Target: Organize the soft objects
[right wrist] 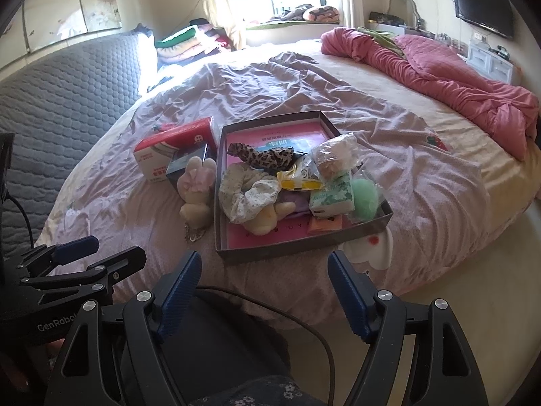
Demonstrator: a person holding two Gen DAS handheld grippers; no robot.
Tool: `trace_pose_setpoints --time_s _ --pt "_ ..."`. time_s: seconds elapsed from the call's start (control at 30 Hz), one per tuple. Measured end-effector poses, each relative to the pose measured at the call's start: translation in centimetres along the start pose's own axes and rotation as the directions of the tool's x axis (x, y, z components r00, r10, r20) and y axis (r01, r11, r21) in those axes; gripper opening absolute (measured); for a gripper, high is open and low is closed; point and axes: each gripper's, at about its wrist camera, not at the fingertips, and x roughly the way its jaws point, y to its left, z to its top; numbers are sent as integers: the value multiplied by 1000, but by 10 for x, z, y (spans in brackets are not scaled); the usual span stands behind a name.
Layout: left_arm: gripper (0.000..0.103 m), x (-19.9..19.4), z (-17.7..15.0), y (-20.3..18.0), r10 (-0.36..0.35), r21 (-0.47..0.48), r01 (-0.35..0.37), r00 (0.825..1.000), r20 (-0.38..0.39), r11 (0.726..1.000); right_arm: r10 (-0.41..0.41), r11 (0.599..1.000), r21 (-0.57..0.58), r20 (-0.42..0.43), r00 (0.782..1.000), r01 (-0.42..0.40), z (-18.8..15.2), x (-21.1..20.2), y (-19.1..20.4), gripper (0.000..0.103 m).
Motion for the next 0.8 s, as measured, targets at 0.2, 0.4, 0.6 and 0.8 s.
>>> trace_pose_setpoints --time_s 0.2,0.4,0.6,0.8 --pt "79 1 -1 -1 -3 2 3 1000 -5 1000 1 1000 -2 2 1000 -1 0 1 0 78" --pt "79 2 -2 0 1 2 -1 1000 -8 1000 2 1000 -3 3 1000 -2 0 1 0 78" --pt "79 2 -1 -1 10 5 -10 1000 -10 1000 0 1000 -2 1 1000 0 0 3 -1 78" --pt "79 3 -2 -1 12 8 -12 1000 -14 1000 0 1000 -2 1 1000 0 1 2 -2 78"
